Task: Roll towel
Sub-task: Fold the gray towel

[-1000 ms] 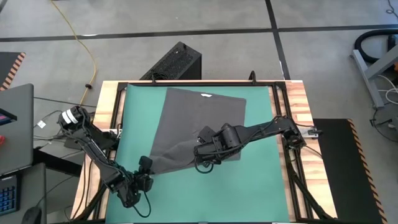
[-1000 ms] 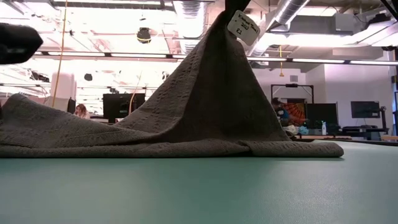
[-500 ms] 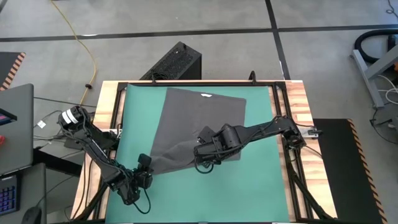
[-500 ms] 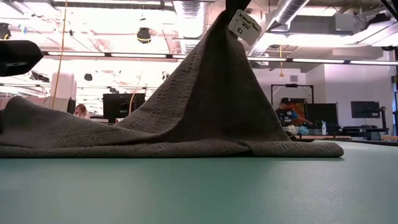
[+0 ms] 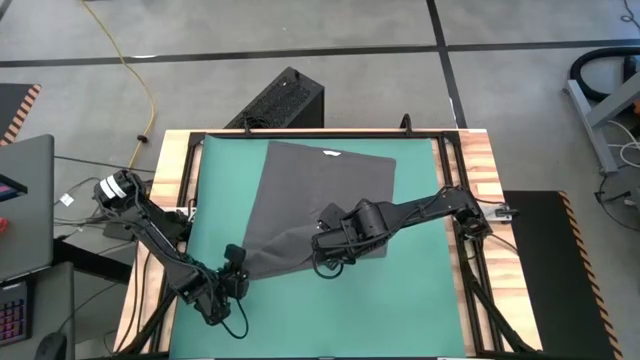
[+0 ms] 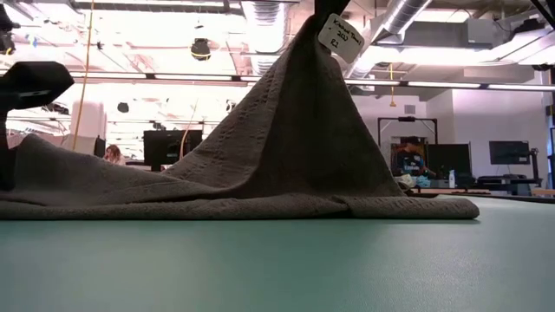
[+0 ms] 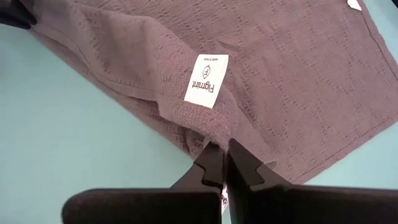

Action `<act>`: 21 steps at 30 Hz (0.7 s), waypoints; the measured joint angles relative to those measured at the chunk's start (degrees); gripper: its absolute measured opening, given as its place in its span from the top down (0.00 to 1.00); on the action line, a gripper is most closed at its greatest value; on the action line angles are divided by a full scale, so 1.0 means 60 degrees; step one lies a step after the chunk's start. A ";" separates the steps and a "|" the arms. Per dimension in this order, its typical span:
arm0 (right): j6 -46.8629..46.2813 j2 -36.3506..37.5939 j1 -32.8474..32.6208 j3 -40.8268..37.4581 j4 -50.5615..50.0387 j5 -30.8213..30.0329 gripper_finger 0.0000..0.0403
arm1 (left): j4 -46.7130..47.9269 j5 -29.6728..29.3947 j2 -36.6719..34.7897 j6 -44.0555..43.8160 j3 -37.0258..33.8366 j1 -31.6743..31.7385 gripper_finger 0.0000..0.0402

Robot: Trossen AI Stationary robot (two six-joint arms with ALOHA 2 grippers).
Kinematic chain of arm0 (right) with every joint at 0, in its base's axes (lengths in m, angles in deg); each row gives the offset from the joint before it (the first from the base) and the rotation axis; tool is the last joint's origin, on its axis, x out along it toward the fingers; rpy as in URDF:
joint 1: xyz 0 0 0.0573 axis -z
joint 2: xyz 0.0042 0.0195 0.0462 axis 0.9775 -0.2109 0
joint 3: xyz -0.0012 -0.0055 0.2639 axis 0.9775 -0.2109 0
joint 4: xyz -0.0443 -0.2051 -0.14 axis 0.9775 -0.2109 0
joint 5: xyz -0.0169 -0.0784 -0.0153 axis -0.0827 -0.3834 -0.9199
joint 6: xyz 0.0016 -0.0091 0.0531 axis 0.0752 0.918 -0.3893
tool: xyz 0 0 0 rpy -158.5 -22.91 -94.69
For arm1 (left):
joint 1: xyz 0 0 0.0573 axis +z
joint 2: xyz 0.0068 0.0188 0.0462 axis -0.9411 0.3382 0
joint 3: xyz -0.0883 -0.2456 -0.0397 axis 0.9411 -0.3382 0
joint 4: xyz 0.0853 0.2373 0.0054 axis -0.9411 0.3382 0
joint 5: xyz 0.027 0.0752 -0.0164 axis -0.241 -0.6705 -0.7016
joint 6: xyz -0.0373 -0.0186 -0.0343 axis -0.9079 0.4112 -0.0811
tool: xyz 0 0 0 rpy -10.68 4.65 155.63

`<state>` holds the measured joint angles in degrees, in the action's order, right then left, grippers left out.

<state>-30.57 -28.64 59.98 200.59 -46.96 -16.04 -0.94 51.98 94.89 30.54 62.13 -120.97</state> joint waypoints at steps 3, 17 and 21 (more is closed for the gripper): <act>0.0000 0.0000 0.0000 0.0000 -0.0004 0.0000 0.95 | 0.0005 0.0196 0.0000 -0.0175 0.0004 0.0084 0.96; -0.0348 0.0000 -0.0150 0.0000 -0.0004 0.0087 0.95 | 0.2018 -0.0887 -0.0756 -0.1017 0.2214 0.0197 1.00; -0.1069 0.0093 -0.0371 0.0003 -0.0005 0.0085 0.95 | 0.3843 -0.2072 -0.1308 -0.1844 0.2984 0.0275 1.00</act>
<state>-36.98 -28.08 57.75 200.60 -46.99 -15.53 22.12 39.55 87.05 19.48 80.03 -119.32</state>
